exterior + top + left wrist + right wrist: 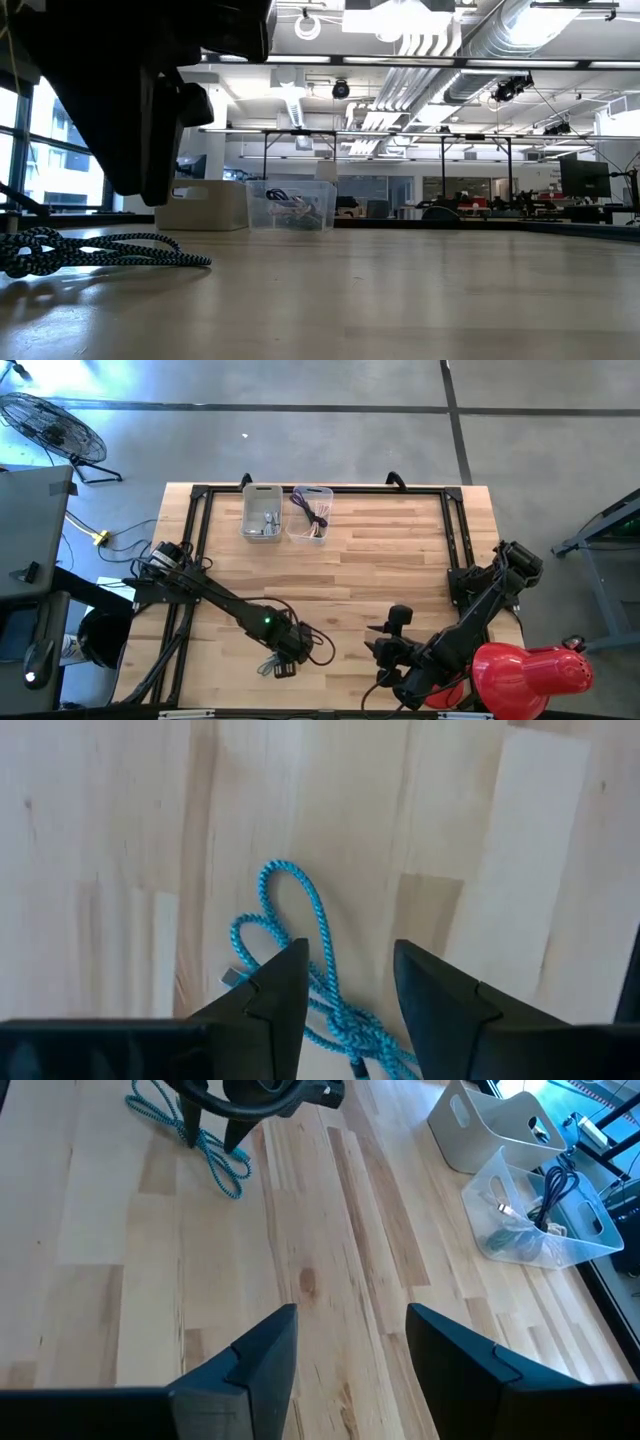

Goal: Pick & Place USB Port
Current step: Put the striped light blue charger cable into the transparent bin

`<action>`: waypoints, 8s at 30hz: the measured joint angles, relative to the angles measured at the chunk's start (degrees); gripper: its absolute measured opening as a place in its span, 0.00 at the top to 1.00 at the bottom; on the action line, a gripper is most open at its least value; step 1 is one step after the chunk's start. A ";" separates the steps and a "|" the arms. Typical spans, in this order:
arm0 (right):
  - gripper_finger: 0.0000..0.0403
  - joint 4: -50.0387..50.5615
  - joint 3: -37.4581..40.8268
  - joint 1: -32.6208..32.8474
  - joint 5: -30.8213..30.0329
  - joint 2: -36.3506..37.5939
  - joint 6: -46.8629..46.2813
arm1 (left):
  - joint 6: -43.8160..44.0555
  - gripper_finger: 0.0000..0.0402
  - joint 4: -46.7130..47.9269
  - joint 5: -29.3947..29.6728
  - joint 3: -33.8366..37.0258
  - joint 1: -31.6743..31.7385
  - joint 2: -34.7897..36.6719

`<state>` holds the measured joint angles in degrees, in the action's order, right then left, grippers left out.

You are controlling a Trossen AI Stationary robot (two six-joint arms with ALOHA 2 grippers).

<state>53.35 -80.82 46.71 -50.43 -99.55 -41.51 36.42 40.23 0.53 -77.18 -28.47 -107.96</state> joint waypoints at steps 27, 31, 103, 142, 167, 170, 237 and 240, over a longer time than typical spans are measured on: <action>0.55 0.03 0.00 0.31 0.00 -0.02 -0.07 | 9.13 0.64 8.62 -4.14 0.01 -0.02 0.00; 0.55 0.01 0.00 0.34 0.02 -0.02 -0.09 | 9.36 0.64 6.99 -4.64 0.01 -0.04 0.00; 0.55 -31.38 0.11 -7.49 1.39 -0.04 42.05 | -20.44 0.97 38.42 39.18 -11.06 -0.04 26.82; 0.55 -54.90 0.11 -29.98 30.01 -3.03 63.65 | -62.07 0.97 -87.25 -27.46 53.30 21.51 49.35; 0.89 -51.92 0.09 -34.11 37.47 -3.17 62.86 | -60.10 0.97 -95.64 -31.72 48.90 27.15 36.44; 0.93 -51.49 0.09 -34.19 35.81 -3.17 63.29 | -59.96 0.95 -94.74 -30.75 48.90 27.15 36.53; 0.84 -55.38 1.11 -64.07 39.03 -12.22 36.78 | -58.59 0.77 -29.06 -1.37 48.90 36.70 78.03; 0.72 -55.35 1.11 -64.01 39.11 -12.22 36.41 | -58.59 0.77 -28.37 -1.37 48.90 36.71 78.03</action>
<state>-2.00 -79.70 -17.30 -11.32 -111.77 -5.10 -22.17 11.87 -0.84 -28.27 8.24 -29.93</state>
